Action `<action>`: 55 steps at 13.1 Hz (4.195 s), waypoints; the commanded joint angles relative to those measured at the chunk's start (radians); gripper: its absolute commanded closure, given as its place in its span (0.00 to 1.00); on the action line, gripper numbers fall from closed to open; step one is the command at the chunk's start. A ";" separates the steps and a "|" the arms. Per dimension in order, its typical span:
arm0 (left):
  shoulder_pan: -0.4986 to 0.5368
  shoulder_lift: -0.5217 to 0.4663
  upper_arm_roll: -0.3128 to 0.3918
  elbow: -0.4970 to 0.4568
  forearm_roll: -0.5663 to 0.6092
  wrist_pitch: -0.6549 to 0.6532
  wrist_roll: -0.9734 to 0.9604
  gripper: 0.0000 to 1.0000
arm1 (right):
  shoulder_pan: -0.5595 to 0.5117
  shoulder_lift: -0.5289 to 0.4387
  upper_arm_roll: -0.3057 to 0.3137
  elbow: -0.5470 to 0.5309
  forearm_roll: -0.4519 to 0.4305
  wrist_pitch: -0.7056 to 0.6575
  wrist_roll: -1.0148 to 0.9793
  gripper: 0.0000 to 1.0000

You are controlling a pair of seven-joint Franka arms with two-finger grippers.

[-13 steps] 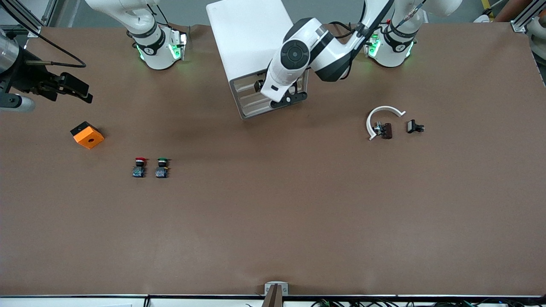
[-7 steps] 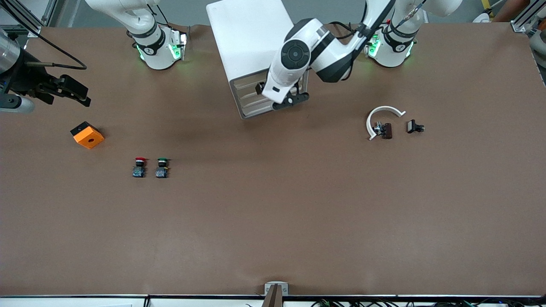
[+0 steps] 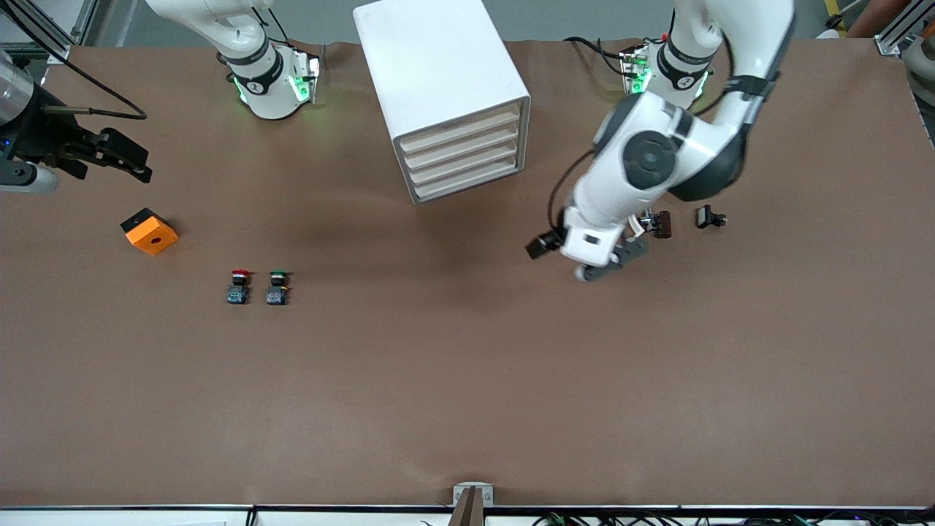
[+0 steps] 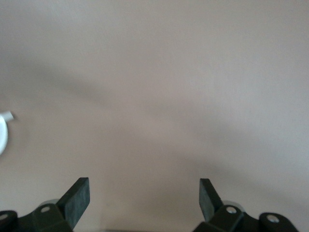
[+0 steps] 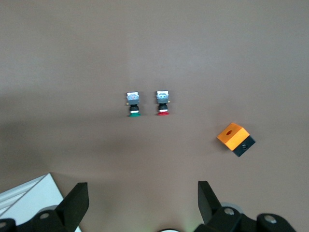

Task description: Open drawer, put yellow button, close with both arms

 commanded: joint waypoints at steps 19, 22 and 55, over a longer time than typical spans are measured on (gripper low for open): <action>0.353 -0.227 0.037 0.348 0.274 -0.591 0.615 0.00 | -0.135 0.067 0.003 0.012 0.083 0.232 -0.277 0.00; 0.340 -0.289 0.097 0.342 0.273 -0.643 0.753 0.00 | -0.149 0.067 0.003 0.013 0.079 0.229 -0.278 0.00; 0.337 -0.426 0.103 0.125 0.147 -0.594 0.841 0.00 | -0.135 0.138 0.003 0.178 0.016 0.156 -0.268 0.00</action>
